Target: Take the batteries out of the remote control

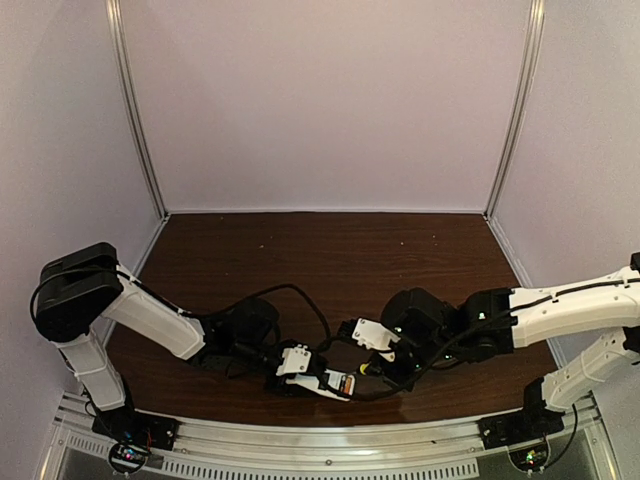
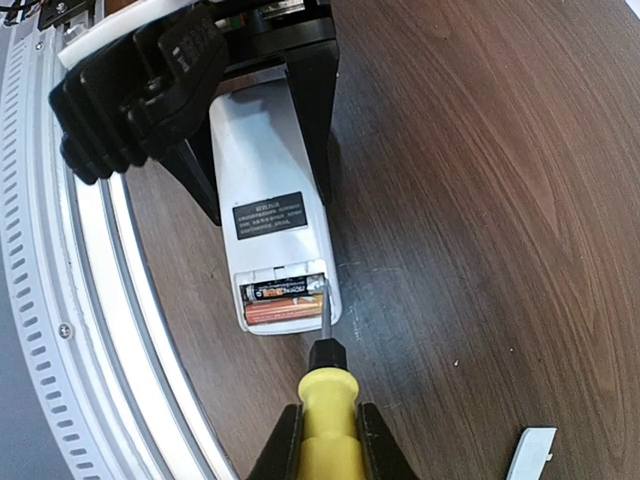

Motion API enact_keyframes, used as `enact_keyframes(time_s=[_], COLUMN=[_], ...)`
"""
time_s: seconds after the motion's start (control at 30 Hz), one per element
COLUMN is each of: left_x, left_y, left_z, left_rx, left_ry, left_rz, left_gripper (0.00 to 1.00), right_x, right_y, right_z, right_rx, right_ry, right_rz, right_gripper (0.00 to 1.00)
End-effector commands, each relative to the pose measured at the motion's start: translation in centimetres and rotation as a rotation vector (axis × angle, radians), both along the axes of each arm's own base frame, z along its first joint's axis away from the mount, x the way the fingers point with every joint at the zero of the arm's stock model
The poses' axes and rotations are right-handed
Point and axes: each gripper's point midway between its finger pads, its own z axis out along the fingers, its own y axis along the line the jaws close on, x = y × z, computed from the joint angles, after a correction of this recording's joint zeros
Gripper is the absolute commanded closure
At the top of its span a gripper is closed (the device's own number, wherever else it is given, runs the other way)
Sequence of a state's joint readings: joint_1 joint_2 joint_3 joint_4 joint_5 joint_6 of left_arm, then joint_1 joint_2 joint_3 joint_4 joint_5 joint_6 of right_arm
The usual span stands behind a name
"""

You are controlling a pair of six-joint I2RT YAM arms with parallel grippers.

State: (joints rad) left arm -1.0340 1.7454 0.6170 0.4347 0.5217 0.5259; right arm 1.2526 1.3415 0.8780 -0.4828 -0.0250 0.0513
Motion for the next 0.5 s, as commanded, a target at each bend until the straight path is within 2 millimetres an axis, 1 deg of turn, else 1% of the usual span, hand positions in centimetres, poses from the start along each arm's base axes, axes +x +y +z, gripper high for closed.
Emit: enact_keyframes(time_s=[0.0,0.27,0.47], left_x=[0.2,0.1,0.0], left_y=[-0.7,-0.7,-0.7], left_z=[0.9,0.9,0.9], left_rx=[-0.031,-0.034,-0.033], left_ry=[-0.01,-0.009,-0.005], left_rz=[-0.025,-0.034,-0.039], left_gripper=[1.0,1.0,1.0], right_x=[0.2,0.5,0.5], right_y=[0.3,-0.1,0.4], right_z=[0.2,-0.6,-0.9], right_rx=[-0.012,-0.056,-0.044], right_ry=[-0.017,-0.032,-0.029], right_rz=[0.0,-0.01,-0.001], right_gripper=[1.0,1.0,1.0])
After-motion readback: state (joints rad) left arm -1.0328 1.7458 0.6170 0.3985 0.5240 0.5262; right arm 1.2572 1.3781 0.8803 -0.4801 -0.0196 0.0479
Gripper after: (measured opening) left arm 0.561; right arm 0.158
